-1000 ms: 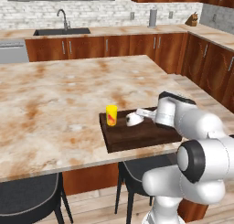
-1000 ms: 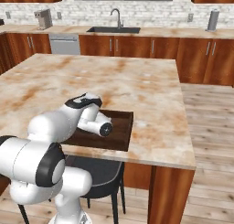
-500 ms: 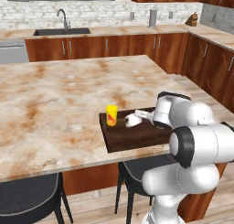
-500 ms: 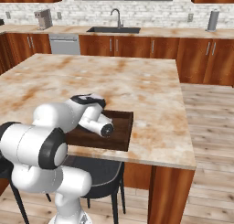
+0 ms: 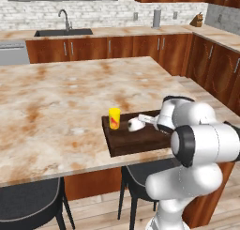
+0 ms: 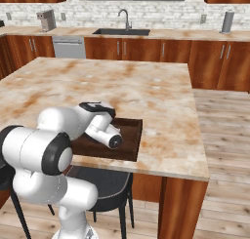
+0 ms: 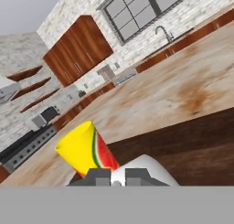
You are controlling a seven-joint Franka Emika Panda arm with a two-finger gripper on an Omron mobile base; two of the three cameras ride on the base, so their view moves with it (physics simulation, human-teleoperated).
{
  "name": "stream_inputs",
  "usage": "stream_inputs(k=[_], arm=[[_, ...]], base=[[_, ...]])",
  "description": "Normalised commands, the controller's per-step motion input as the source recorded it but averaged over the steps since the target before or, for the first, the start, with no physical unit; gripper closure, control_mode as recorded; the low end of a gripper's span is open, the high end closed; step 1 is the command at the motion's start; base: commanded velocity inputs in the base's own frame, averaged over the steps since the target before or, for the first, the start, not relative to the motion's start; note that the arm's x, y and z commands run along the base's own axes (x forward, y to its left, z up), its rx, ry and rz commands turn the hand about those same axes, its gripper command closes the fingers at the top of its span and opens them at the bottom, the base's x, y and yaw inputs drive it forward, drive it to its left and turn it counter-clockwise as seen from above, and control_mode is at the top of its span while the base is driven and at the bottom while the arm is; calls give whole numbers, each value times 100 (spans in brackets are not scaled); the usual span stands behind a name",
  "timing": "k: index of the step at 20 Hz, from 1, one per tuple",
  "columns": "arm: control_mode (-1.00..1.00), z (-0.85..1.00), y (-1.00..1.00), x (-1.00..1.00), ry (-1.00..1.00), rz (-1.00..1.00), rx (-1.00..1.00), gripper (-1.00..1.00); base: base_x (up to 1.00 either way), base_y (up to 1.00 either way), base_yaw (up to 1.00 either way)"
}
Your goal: There is a tray on the dining counter. Grab the cup, mug, and pitcher and place them on the tray. The pitcher may be placed next to the tray if it cannot fit the tray.
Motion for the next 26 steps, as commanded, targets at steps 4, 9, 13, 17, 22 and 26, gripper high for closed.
stream_inputs(k=[4,9,13,17,22,26], arm=[[-100,0,0,10,-5,0,5,100],[-100,0,1,20,0,0,4,100],[-100,0,2,35,0,0,2,100],[-100,-3,9,32,0,0,0,100],[-100,-16,7,11,0,0,0,100],[-100,-24,1,13,0,0,0,100]], base=[[0,0,0],[0,0,0],[0,0,0],[0,0,0],[0,0,0],[0,0,0]])
